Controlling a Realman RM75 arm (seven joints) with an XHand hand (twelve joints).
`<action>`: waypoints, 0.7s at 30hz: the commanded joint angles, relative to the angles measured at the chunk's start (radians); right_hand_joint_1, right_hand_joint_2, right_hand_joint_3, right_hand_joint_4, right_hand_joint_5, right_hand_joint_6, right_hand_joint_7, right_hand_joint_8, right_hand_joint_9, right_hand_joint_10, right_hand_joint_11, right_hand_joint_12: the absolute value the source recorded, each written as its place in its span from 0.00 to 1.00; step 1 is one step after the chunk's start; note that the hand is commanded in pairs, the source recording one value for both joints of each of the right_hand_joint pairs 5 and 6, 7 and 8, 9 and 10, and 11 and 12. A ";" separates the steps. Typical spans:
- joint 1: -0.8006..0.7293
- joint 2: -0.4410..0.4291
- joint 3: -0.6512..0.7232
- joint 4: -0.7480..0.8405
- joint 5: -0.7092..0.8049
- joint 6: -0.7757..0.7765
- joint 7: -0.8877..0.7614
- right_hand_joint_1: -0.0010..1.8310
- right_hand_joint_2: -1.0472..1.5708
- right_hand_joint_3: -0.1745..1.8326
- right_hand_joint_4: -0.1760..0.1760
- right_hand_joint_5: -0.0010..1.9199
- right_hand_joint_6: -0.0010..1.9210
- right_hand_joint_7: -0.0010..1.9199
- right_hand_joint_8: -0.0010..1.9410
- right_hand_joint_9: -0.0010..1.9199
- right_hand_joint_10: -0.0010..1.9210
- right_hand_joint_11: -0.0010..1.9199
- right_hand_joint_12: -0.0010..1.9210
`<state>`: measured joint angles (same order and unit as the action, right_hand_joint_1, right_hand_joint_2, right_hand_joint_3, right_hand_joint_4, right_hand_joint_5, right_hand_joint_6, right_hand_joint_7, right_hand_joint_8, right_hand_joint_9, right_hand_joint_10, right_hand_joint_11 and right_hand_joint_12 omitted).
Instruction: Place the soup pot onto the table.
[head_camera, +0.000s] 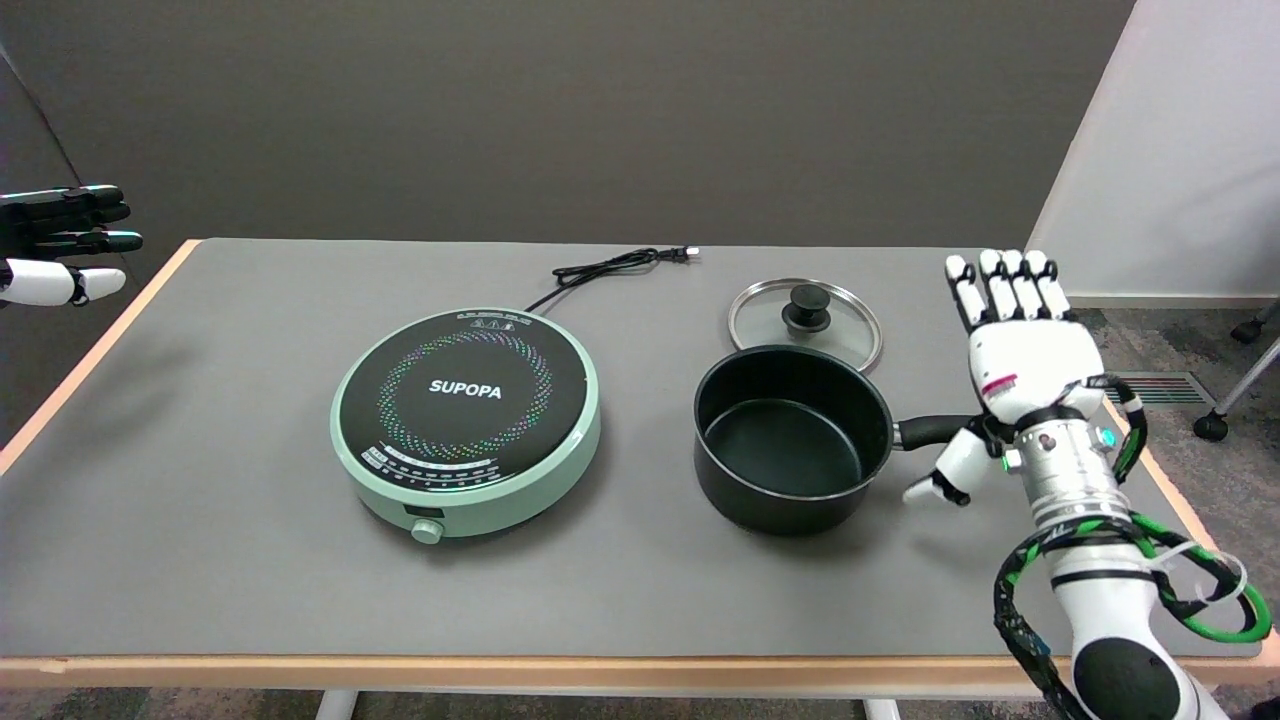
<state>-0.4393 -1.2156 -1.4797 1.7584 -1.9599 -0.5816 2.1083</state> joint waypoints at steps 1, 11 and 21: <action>0.162 -0.001 0.023 0.056 0.040 0.046 -0.002 0.48 0.18 0.38 0.75 0.00 0.00 0.00 0.00 0.00 0.00 0.00 0.00; 0.220 -0.005 0.121 0.114 0.114 0.336 -0.042 0.49 0.18 0.36 0.83 0.00 0.00 0.00 0.00 0.00 0.00 0.00 0.00; 0.289 0.045 0.183 0.103 0.174 0.227 -0.066 0.41 0.35 0.17 0.85 0.00 0.00 0.00 0.00 0.00 0.00 0.00 0.00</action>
<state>-0.2696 -1.2152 -1.3975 1.8342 -1.8737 -0.3846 2.0801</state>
